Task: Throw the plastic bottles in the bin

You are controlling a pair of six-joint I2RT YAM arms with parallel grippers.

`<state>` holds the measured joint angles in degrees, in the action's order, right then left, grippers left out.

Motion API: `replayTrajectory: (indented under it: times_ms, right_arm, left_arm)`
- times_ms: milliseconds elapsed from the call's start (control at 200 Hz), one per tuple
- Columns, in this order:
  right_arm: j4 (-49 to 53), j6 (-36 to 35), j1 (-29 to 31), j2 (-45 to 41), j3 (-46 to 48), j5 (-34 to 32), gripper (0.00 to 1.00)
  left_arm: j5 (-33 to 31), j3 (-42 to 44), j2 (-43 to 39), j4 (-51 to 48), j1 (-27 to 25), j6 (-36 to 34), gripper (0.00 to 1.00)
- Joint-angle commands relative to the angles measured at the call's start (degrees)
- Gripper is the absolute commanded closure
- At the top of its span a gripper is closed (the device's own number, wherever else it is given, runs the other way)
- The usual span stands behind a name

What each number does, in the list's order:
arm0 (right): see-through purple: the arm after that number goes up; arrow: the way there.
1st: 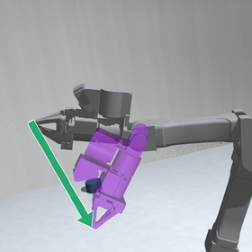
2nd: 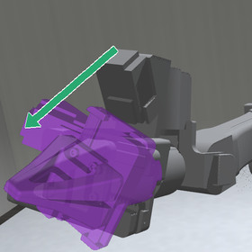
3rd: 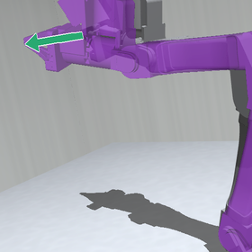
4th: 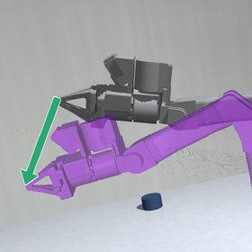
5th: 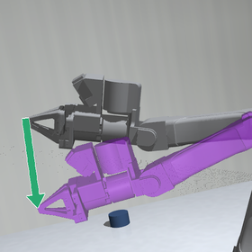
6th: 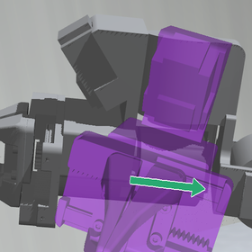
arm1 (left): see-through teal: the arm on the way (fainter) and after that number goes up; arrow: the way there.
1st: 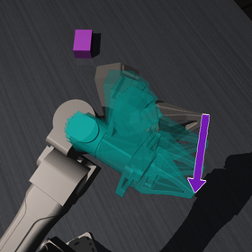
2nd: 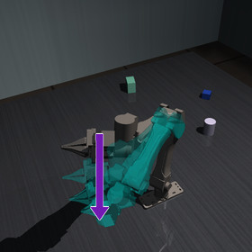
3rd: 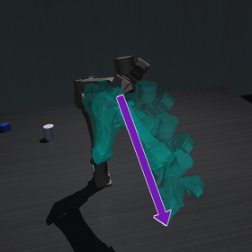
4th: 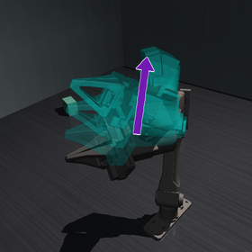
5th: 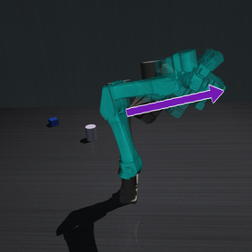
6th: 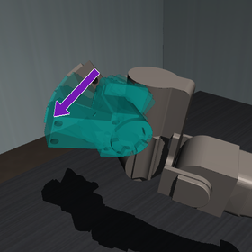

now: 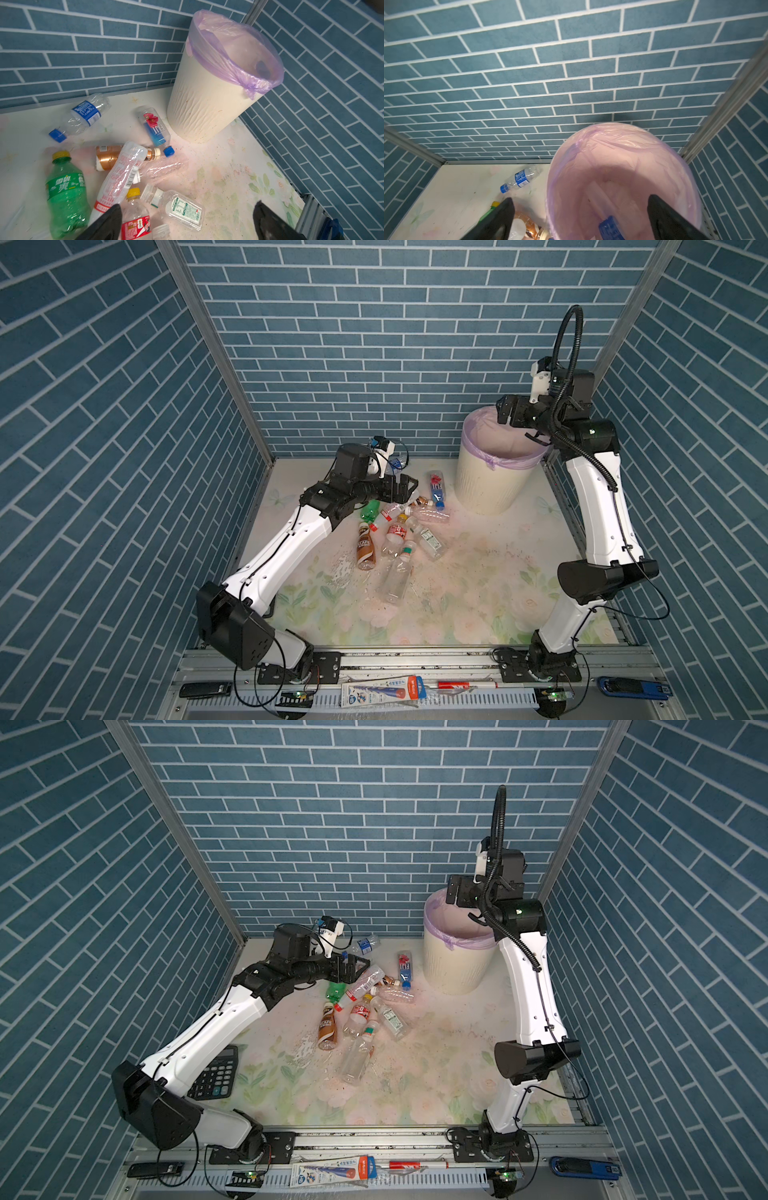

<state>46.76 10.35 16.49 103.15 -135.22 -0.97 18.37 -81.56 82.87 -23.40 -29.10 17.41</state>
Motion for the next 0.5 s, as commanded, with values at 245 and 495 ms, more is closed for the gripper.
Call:
replayTrajectory:
  times_ms: [245,495]
  right_arm:
    - [-8.27,-2.70,15.11,0.06,15.20,-2.68,0.01]
    - [-13.83,-2.04,19.84,1.79,24.71,-5.78,0.01]
  left_arm:
    - [-7.33,11.98,-3.82,-9.99,4.81,9.20,0.01]
    - [-4.88,24.62,-8.37,-9.22,7.17,12.71,0.01]
